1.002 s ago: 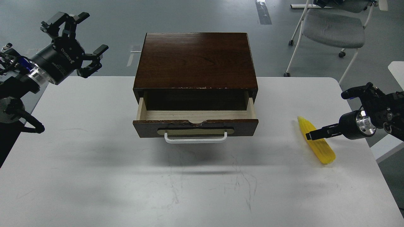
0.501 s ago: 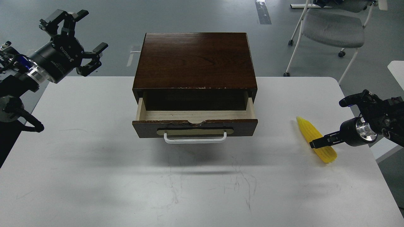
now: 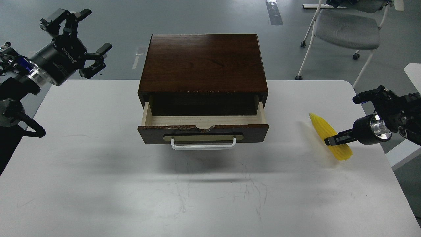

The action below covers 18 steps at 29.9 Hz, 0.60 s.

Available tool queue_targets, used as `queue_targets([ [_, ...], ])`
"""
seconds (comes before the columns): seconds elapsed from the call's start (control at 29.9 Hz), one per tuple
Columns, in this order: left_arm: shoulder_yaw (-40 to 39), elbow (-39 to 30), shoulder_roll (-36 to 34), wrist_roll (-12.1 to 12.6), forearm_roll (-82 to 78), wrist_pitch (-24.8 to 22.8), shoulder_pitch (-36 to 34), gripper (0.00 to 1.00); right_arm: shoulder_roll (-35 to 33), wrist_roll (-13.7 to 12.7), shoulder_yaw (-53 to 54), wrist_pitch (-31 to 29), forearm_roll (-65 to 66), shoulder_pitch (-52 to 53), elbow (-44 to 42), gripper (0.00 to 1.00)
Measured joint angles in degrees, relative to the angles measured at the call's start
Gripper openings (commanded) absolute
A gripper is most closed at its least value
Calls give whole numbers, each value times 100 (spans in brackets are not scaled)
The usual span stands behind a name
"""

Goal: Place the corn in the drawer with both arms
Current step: 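Lift the corn with the right gripper and carry it over the drawer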

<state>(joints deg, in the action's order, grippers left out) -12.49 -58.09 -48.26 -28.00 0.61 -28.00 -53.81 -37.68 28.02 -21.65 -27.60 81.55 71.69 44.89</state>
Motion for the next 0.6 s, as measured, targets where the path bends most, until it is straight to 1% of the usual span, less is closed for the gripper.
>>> queue_targets([
  [0.13, -1, -1, 6, 0, 0, 0, -9, 98, 36, -2, 6, -11, -9, 1013, 128, 0],
  [0.23, -5, -1, 9, 0, 0, 0, -14, 98, 267, -2, -40, -35, -9, 1807, 174, 0],
  [0.3, -7, 0, 9, 0, 0, 0, -15, 98, 598, -1, -216, -38, -8, 2421, 191, 0],
  [0.4, -10, 2, 5, 0, 0, 0, -17, 98, 1129, -2, -523, -34, -6, 3079, 217, 0],
  [0.6, -10, 3, -15, 0, 0, 0, -26, 98, 2257, -1, -751, 69, 5, 3773, 611, 0],
])
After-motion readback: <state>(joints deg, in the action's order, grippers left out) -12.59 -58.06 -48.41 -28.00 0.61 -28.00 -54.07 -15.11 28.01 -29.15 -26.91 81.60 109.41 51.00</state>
